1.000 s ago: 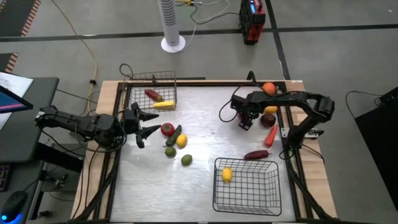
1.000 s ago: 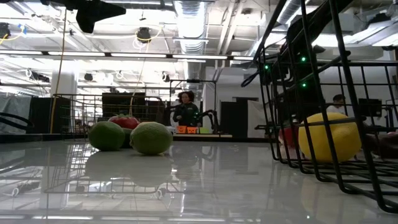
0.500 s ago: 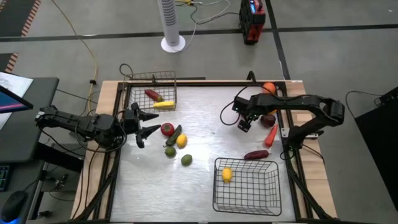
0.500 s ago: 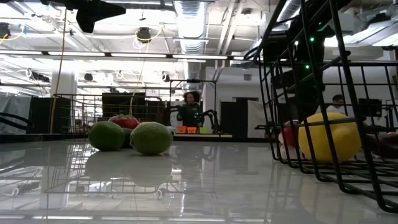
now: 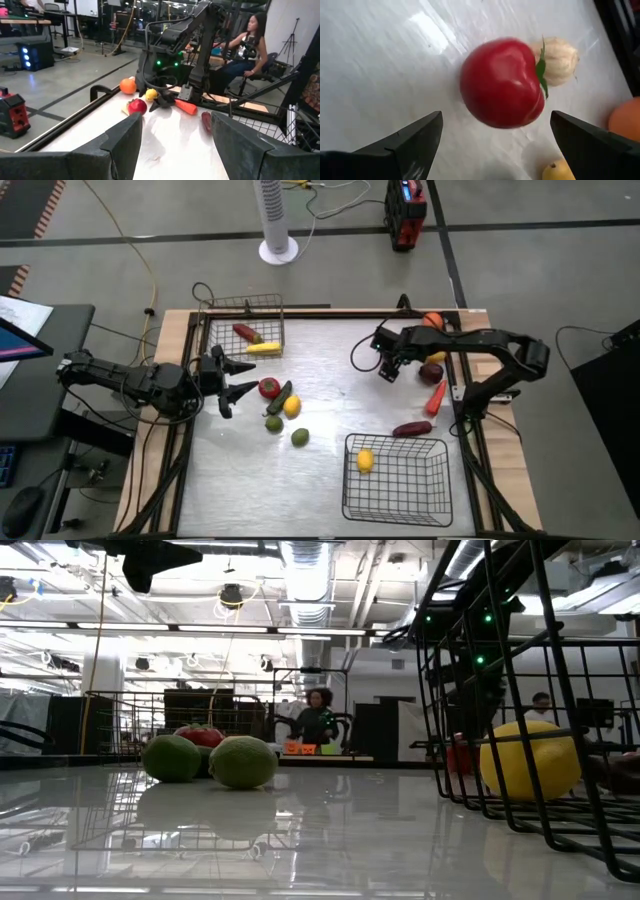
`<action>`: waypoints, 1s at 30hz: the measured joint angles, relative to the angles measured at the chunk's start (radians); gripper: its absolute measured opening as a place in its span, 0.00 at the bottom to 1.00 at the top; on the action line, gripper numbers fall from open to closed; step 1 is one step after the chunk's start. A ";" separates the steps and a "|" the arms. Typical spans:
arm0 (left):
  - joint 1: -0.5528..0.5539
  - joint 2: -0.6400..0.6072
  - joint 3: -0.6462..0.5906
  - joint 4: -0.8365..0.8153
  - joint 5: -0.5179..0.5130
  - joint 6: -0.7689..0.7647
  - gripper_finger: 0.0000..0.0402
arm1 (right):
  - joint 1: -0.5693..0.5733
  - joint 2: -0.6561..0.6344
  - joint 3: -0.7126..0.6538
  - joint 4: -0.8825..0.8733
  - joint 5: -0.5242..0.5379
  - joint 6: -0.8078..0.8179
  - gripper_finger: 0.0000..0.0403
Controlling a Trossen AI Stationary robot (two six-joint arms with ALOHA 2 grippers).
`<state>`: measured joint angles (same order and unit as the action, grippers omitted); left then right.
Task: Sort produce into baskets
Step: Put the right tomato into the bottom wire basket
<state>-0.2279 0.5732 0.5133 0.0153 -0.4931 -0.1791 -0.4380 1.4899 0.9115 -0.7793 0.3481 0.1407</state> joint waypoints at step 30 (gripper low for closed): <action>0.000 0.000 0.000 -0.002 0.035 0.002 0.56 | -0.075 0.191 0.004 0.060 0.023 -0.070 0.94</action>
<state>-0.2276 0.5732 0.5133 0.0135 -0.4576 -0.1772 -0.5129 1.6805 0.9152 -0.7189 0.3706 0.0708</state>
